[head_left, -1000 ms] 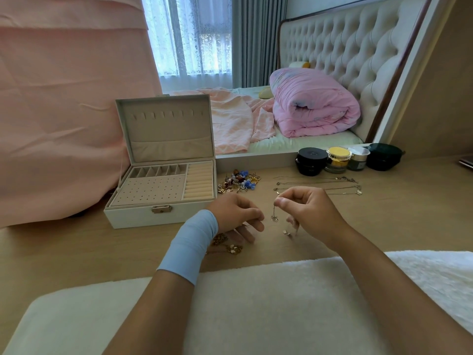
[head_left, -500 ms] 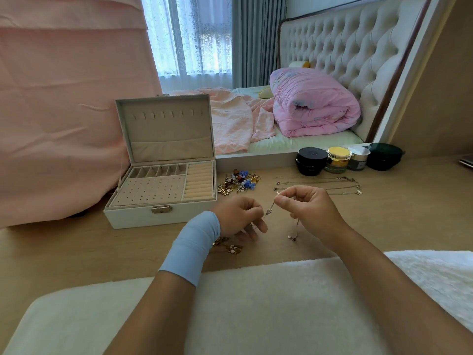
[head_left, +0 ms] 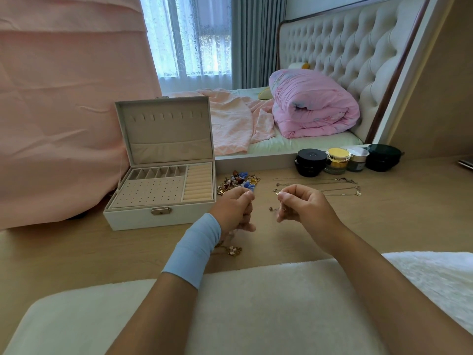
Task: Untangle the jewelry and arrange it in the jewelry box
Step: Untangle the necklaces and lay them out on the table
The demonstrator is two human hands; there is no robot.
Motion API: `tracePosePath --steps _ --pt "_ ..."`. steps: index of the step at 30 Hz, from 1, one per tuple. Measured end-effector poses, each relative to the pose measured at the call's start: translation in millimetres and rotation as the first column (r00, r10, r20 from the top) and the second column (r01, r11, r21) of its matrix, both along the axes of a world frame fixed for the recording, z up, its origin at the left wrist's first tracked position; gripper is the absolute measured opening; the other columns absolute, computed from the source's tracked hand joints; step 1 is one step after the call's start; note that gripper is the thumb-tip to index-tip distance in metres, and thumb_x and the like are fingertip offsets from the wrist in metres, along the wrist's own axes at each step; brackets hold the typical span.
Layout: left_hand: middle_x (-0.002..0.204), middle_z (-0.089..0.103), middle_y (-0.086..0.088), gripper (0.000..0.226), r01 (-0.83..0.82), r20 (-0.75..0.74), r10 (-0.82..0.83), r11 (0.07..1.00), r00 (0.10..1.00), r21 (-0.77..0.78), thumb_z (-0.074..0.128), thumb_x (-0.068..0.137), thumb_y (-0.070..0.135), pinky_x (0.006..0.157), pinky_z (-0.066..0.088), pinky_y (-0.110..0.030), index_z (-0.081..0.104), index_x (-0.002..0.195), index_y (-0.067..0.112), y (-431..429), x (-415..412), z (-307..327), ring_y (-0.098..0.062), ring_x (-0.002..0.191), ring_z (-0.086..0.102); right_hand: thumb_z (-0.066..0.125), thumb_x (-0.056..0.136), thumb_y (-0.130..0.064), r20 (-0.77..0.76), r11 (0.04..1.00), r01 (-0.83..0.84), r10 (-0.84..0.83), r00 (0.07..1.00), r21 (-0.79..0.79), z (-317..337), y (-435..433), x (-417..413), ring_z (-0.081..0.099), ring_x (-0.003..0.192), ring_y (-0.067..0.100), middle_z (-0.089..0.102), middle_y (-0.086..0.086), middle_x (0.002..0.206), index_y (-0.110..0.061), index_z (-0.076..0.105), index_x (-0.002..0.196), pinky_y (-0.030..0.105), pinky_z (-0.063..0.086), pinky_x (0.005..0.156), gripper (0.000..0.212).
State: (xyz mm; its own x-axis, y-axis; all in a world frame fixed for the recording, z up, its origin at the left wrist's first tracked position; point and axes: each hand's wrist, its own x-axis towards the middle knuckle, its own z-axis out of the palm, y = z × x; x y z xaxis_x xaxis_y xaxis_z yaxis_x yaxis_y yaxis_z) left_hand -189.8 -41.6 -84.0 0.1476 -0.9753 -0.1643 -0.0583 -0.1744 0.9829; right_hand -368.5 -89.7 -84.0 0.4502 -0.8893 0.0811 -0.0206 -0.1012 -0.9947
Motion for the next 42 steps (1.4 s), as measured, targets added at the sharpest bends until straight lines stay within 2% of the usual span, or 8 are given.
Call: tracePosePath --steps 3,6,13,22,26,30,36,42 --pt "0.086 0.058 0.001 0.015 0.025 0.642 -0.047 0.999 0.765 0.043 0.045 0.101 0.028 0.07 0.052 -0.033 0.058 0.101 0.021 -0.8 5.2 2.5 -0.018 0.075 0.057 0.062 0.098 -0.013 -0.026 1.0 -0.007 0.006 1.0 -0.025 1.6 0.9 -0.5 0.065 0.069 0.024 0.068 0.01 0.074 -0.007 0.069 0.091 0.04 0.06 0.074 0.012" --pt "0.106 0.063 0.004 0.016 0.063 0.806 -0.121 0.993 0.579 0.103 0.051 0.099 0.028 0.086 0.049 -0.031 0.065 0.105 0.024 1.1 3.4 11.9 -0.016 0.093 0.058 0.067 0.094 -0.016 -0.111 0.996 -0.01 0.0 0.994 -0.091 1.7 -0.2 -1.7 0.067 0.077 0.021 0.073 0.011 0.085 -0.011 0.075 0.09 0.037 0.059 0.073 0.01" --pt "0.096 0.075 0.001 0.019 0.209 0.341 -0.179 0.976 0.923 -0.054 0.053 0.097 0.015 0.092 0.053 -0.035 0.069 0.108 0.017 6.9 -2.7 24.6 -0.016 0.089 0.07 0.073 0.09 -0.019 -0.084 0.997 -0.005 -0.001 0.996 -0.071 2.6 0.5 -6.6 0.065 0.065 0.017 0.074 0.009 0.079 -0.013 0.079 0.093 0.028 0.057 0.058 0.009" --pt "0.069 0.061 0.004 0.01 0.116 0.484 -0.036 0.984 0.874 -0.136 0.066 0.091 0.024 0.051 0.047 -0.019 0.06 0.085 0.018 2.1 -8.2 18.9 -0.01 0.055 0.055 0.068 0.094 -0.018 -0.095 1.0 -0.003 0.004 0.996 0.009 6.3 1.3 -8.7 0.061 0.056 0.019 0.073 0.005 0.076 -0.007 0.076 0.099 0.026 0.047 0.045 0.014" --pt "0.091 0.071 -0.003 0.011 0.13 0.445 -0.079 0.988 0.892 -0.086 0.061 0.093 0.031 0.067 0.058 -0.029 0.065 0.092 0.021 1.9 -14.2 23.4 -0.017 0.081 0.067 0.058 0.098 -0.009 0.151 0.962 -0.092 0.054 0.987 0.257 11.0 1.6 -8.1 0.075 0.086 0.026 0.077 0.014 0.1 -0.01 0.067 0.12 0.031 0.06 0.064 0.023" --pt "0.107 0.072 -0.009 0.039 0.086 0.057 -0.085 0.996 0.995 -0.014 0.068 0.089 0.021 0.091 0.056 -0.035 0.055 0.126 0.017 -2.1 -23.2 13.8 -0.02 0.099 0.07 0.053 0.098 -0.001 0.325 0.949 -0.142 0.044 0.945 0.282 13.4 2.2 -4.4 0.072 0.107 0.023 0.075 0.013 0.114 -0.008 0.066 0.123 0.035 0.059 0.09 0.03" --pt "0.093 0.076 -0.007 0.033 0.06 -0.11 -0.06 0.998 0.992 0.0 0.066 0.091 0.016 0.089 0.056 -0.035 0.054 0.122 0.013 -2.0 -23.2 4.5 -0.02 0.085 0.071 0.042 0.091 0.019 0.087 0.99 -0.137 0.134 0.987 0.026 13.0 0.2 -12.5 0.065 0.118 0.006 0.073 -0.003 0.122 -0.013 0.067 0.127 0.018 0.052 0.089 0.054" --pt "0.067 0.056 0.004 0.019 0.173 0.153 -0.176 0.984 0.972 0.033 0.059 0.096 0.029 0.079 0.053 -0.03 0.075 0.094 0.019 4.1 -15.4 11.7 -0.012 0.066 0.052 0.049 0.09 0.018 -0.163 0.981 -0.047 0.016 0.986 -0.189 8.3 -5.0 -18.9 0.06 0.12 -0.003 0.069 -0.013 0.126 -0.026 0.066 0.128 0.018 0.046 0.105 0.06"
